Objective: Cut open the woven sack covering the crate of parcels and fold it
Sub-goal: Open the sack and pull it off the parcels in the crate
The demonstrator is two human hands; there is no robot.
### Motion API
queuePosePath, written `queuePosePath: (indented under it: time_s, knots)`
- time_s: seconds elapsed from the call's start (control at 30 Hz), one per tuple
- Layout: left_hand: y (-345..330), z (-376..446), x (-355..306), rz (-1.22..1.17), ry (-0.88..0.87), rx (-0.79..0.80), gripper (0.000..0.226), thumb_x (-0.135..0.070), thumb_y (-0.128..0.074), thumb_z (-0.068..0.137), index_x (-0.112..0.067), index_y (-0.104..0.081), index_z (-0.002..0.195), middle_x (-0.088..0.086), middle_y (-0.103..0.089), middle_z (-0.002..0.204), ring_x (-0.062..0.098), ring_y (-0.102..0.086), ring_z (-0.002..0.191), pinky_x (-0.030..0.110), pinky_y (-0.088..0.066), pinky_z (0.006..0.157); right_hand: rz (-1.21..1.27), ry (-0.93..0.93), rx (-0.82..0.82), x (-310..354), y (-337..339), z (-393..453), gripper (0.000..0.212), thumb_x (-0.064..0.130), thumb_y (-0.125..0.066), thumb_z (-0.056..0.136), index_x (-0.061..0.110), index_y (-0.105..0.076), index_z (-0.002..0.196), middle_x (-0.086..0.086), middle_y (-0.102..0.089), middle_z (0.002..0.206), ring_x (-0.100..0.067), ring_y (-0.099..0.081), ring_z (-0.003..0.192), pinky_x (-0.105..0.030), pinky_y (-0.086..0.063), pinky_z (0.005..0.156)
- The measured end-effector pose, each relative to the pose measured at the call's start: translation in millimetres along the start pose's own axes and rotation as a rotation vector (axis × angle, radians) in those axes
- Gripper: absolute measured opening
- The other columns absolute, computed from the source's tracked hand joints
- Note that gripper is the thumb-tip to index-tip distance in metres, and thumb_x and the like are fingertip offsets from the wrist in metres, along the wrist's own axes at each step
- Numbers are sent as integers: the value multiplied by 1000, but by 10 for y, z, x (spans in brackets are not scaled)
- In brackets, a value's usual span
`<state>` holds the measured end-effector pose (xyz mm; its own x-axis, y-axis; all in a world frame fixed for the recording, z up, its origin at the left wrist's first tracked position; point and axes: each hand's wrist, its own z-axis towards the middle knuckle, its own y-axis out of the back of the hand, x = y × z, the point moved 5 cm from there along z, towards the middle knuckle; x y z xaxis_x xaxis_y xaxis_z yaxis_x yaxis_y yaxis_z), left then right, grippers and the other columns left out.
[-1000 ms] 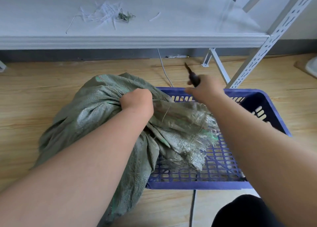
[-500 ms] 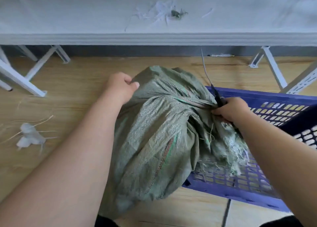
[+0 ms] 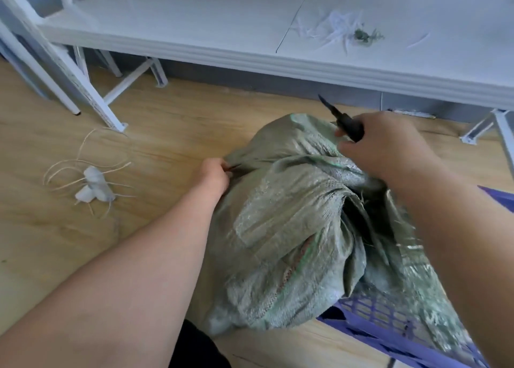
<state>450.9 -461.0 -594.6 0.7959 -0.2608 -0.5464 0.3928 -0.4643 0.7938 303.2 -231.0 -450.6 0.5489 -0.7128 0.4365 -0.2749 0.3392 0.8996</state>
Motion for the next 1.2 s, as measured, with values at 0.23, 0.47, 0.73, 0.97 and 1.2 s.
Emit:
queuePosePath:
  time_s: [0.23, 0.47, 0.73, 0.97, 1.2]
  knots:
    - [304, -83, -409, -104, -175, -109, 9, -20, -62, 91, -18, -71, 94, 7, -71, 100, 21, -57, 82, 23, -32, 67, 166, -131, 244, -241, 375, -3, 10, 32, -66, 86, 30, -70, 96, -2, -71, 97, -24, -67, 84, -37, -56, 72]
    - [313, -380, -1113, -231, -303, -112, 21, -11, -62, 91, -1, -68, 108, 18, -67, 109, 31, -62, 98, 19, -32, 68, -73, -190, 86, -617, 633, 33, 27, 36, -60, 89, 19, -67, 109, -4, -63, 84, -24, -57, 74, -32, -46, 61]
    - [462, -794, -2046, -34, -550, -49, 12, -26, -69, 85, -28, -65, 74, -10, -59, 73, 15, -58, 80, 21, -37, 69, 439, -15, -52, -177, 158, 122, 40, 35, -82, 69, 27, -65, 105, 19, -61, 81, -8, -57, 81, -17, -41, 63]
    - [446, -761, -2387, 266, -626, 161, 3, -27, -73, 80, -27, -71, 79, -11, -65, 80, 14, -61, 84, 23, -45, 75, 281, -143, -119, -487, 23, 320, 21, 27, -76, 77, 28, -55, 79, 12, -49, 65, -18, -48, 76, -27, -32, 62]
    - [466, -518, -2121, 105, -482, 301, 24, -12, -61, 88, -30, -65, 73, -8, -69, 80, 6, -66, 77, 21, -48, 70, 249, -247, 29, -446, -164, 173, 19, 23, -74, 79, 24, -63, 95, -2, -61, 84, -27, -57, 82, -33, -45, 67]
